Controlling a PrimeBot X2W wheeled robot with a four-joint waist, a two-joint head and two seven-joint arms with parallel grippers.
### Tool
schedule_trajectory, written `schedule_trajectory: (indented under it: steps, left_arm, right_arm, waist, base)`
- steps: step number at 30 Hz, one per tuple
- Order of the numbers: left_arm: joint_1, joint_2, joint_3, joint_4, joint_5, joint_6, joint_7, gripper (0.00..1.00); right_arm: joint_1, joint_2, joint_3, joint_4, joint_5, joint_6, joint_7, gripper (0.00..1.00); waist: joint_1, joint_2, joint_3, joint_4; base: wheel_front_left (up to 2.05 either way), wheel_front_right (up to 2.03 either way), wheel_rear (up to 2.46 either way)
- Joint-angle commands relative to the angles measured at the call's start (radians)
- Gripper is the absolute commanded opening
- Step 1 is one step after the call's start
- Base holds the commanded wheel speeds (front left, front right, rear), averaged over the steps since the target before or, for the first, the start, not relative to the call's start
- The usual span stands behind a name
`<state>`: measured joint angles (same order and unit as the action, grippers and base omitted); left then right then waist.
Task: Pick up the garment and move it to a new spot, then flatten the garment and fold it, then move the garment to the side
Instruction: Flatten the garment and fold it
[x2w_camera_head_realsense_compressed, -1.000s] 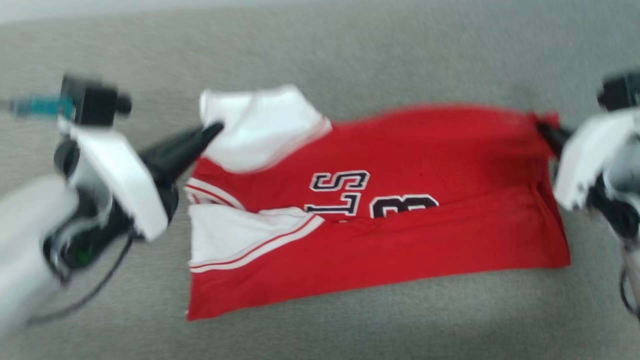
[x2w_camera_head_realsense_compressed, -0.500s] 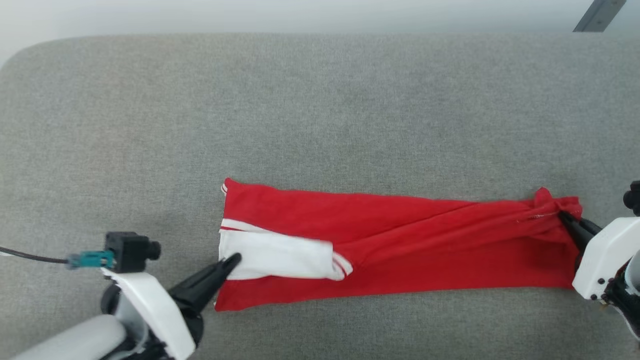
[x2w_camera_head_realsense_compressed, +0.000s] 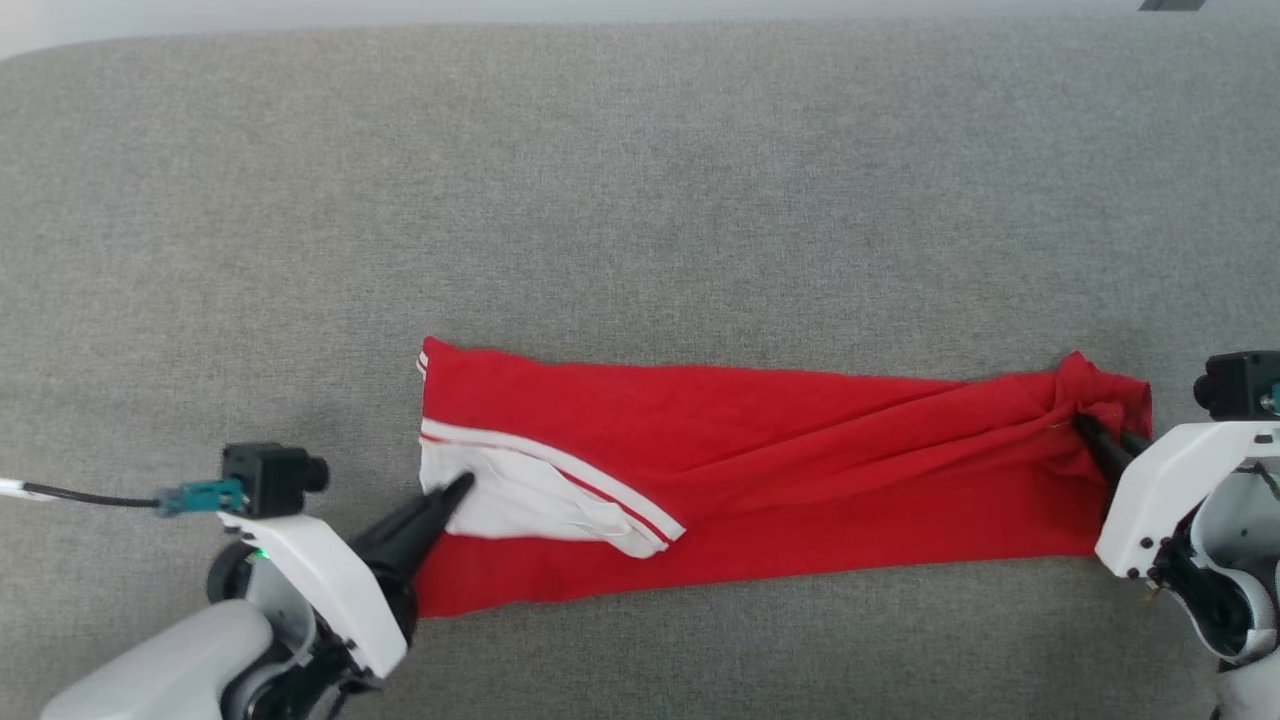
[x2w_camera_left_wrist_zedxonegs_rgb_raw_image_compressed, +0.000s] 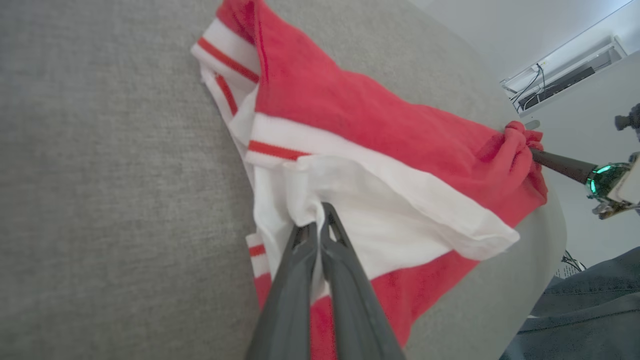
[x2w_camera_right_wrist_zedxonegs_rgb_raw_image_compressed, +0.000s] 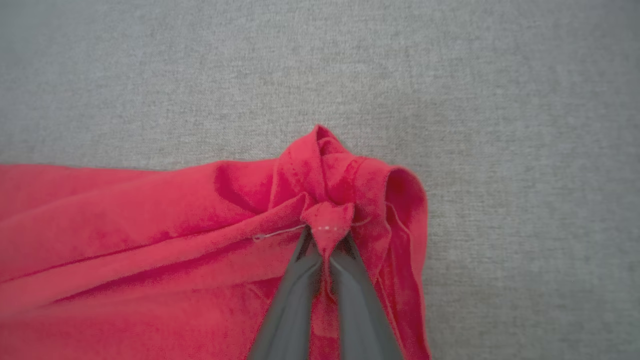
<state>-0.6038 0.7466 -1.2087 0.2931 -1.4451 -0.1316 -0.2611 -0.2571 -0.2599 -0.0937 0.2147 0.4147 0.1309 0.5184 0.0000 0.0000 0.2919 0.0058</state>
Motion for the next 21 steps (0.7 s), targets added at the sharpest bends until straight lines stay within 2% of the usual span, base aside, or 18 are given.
schedule_trajectory:
  steps: [1,2,9,13,17,20,21]
  left_arm:
    - [0.006,0.001,0.016,0.008,0.009,0.002,-0.005,0.73]
    - [0.014,0.000,0.031,0.011,0.022,0.002,-0.005,1.00]
    - [0.135,-0.033,0.208,0.017,0.114,0.002,-0.005,1.00]
    - [0.230,-0.102,0.336,0.027,0.173,0.002,-0.005,1.00]
    - [0.324,-0.178,0.500,0.035,0.302,0.002,-0.005,1.00]
    - [0.392,-0.234,0.610,0.036,0.439,0.002,-0.004,1.00]
    - [0.429,-0.270,0.689,0.036,0.518,0.002,-0.004,1.00]
  right_arm:
    - [-0.008,-0.005,-0.001,0.002,0.006,0.000,-0.008,1.00]
    - [-0.007,-0.009,-0.002,-0.001,0.008,0.000,-0.008,1.00]
    - [0.056,-0.041,-0.073,-0.045,0.044,0.000,0.039,1.00]
    - [0.086,-0.037,-0.114,-0.003,0.050,0.000,0.072,1.00]
    - [0.095,-0.025,-0.123,0.052,0.075,0.000,0.092,1.00]
    - [0.093,-0.025,-0.123,0.094,0.091,0.000,0.106,1.00]
    - [0.092,-0.026,-0.129,0.124,0.100,0.000,0.111,1.00]
  waist:
    - [0.0000,0.0000,-0.003,0.000]
    - [0.0000,0.0000,-0.007,0.001]
    - [0.0000,0.0000,-0.045,0.031]
    - [0.0000,0.0000,-0.071,0.065]
    - [0.0000,0.0000,-0.094,0.102]
    - [0.0000,0.0000,-0.107,0.125]
    - [0.0000,0.0000,-0.117,0.140]
  base:
    - [0.00,0.00,0.00]
    - [0.00,0.00,0.00]
    - [0.00,0.00,0.00]
    - [0.00,0.00,0.00]
    - [0.00,0.00,0.00]
    - [0.00,0.00,0.00]
    - [0.00,0.00,0.00]
